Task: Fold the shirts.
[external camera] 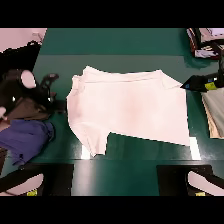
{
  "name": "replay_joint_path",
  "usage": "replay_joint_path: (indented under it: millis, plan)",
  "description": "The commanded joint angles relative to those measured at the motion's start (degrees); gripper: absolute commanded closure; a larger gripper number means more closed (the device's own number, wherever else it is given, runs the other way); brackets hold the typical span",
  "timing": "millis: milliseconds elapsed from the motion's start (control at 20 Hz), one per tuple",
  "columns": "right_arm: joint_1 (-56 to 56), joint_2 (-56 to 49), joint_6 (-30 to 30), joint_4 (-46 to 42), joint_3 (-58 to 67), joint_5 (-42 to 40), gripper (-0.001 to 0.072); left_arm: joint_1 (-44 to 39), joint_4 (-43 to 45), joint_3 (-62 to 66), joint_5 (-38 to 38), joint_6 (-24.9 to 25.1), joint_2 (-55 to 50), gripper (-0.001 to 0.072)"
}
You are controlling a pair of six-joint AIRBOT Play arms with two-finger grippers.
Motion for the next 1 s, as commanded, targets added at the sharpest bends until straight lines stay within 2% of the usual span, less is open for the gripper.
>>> replay_joint_path:
  millis: [0, 200, 450, 500, 550, 600, 650, 700, 750, 950]
  plan:
    - [-0.2, 4.9, -0.2, 0.0, -6.4, -2.4, 0.0325, 0.0, -7.1, -13.4, 8.4, -2.8, 4.5, -0.0005]
    - [-0.2, 6.8, -0.2, 0.0, -8.4, -2.3, 0.0326, 0.0, -14.7, -19.4, 17.6, -2.8, 4.5, -0.0004]
    - [-0.2, 8.7, -0.2, 0.0, -8.4, -2.3, 0.0327, 0.0, -16.7, -19.7, 21.7, -2.9, 4.4, -0.0003]
    - [-0.2, 9.1, -0.2, 0.0, -8.4, -2.2, 0.0327, 0.0, -17.3, -19.7, 21.9, -2.9, 4.4, 0.0026]
    - [-0.2, 9.3, -0.2, 0.0, -8.4, -2.1, 0.0327, 0.0, -17.7, -19.7, 21.9, -2.7, 4.4, 0.0293]
    - [-0.2, 9.3, -0.2, 0.0, -8.4, -1.8, 0.0327, 0.0, -18.1, -19.7, 22.0, -2.7, 4.4, 0.0501]
    - [-0.2, 9.3, -0.2, 0.0, -8.4, -1.0, 0.0327, 0.0, -18.4, -19.7, 22.2, -2.6, 4.4, 0.0583]
    - [-0.2, 9.3, -0.2, -0.3, -8.4, 0.0, 0.0328, 0.0, -18.7, -19.4, 22.3, -2.1, 4.4, 0.0584]
    - [-0.9, 9.3, -0.2, -0.6, -8.4, 1.4, 0.0327, 0.0, -18.6, -18.6, 21.3, -1.2, 4.4, 0.0690]
    - [-11.5, 11.3, -0.2, -0.7, -15.0, 6.1, 0.0327, 0.0, -18.7, -13.2, 18.2, 3.1, 7.4, 0.0683]
